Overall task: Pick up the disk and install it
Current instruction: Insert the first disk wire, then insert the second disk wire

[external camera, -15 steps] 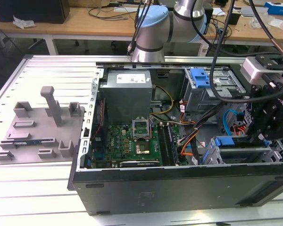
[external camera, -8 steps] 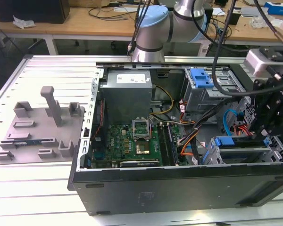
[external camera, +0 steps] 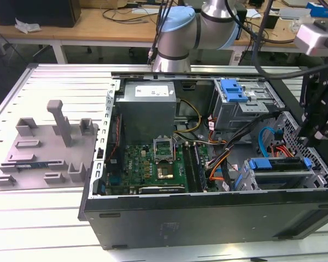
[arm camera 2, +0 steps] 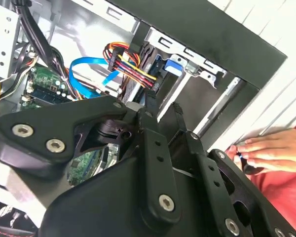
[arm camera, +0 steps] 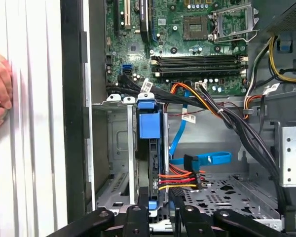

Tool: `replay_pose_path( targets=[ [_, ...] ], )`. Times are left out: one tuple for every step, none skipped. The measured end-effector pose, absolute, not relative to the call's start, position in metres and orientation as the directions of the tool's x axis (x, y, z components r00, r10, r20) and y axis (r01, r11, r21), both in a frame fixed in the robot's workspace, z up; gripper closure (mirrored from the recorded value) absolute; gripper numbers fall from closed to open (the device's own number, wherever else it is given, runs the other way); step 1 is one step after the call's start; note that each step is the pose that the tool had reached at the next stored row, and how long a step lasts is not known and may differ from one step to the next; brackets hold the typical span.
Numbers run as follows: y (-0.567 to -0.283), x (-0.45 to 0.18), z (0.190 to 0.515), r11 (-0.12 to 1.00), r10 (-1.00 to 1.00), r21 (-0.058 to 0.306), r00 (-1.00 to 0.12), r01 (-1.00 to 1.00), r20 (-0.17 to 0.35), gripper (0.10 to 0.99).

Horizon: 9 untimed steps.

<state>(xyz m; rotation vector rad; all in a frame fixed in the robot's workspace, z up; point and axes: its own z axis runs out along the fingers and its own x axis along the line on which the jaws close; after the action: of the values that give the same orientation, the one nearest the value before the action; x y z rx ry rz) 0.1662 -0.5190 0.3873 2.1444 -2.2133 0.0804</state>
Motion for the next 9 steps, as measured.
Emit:
replay_pose_path(
  targets=[
    [-0.5188,0.1662,0.3879,0.032,-0.996,0.003,-0.031,-0.999,0.081,0.784],
    [-0.5188,0.1662,0.3879,0.032,-0.996,0.003,-0.031,-0.999,0.081,0.784],
    [-0.5188,0.1662,0.388,0.032,-0.996,0.003,-0.031,-0.999,0.081,0.784],
    [-0.5188,0.1662,0.388,0.032,-0.996,0.003,-0.031,-0.999,0.081,0.784],
    [-0.5188,0.1662,0.388,0.032,-0.996,0.003,-0.031,-0.999,0.081,0.784],
    [-0.5188,0.1662,0.3881,0.032,-0.996,0.003,-0.031,-0.999,0.081,0.784],
    [-0.5188,0.1662,0.388,0.032,-0.996,0.003,-0.031,-0.999,0.081,0.784],
    [-0.5188,0.1662,0.3881,0.032,-0.996,0.003,-0.031,-0.999,0.081,0.784],
    [-0.5188,0.1662,0.3881,0.032,-0.996,0.003,-0.031,-0.999,0.081,0.784]
  ],
)
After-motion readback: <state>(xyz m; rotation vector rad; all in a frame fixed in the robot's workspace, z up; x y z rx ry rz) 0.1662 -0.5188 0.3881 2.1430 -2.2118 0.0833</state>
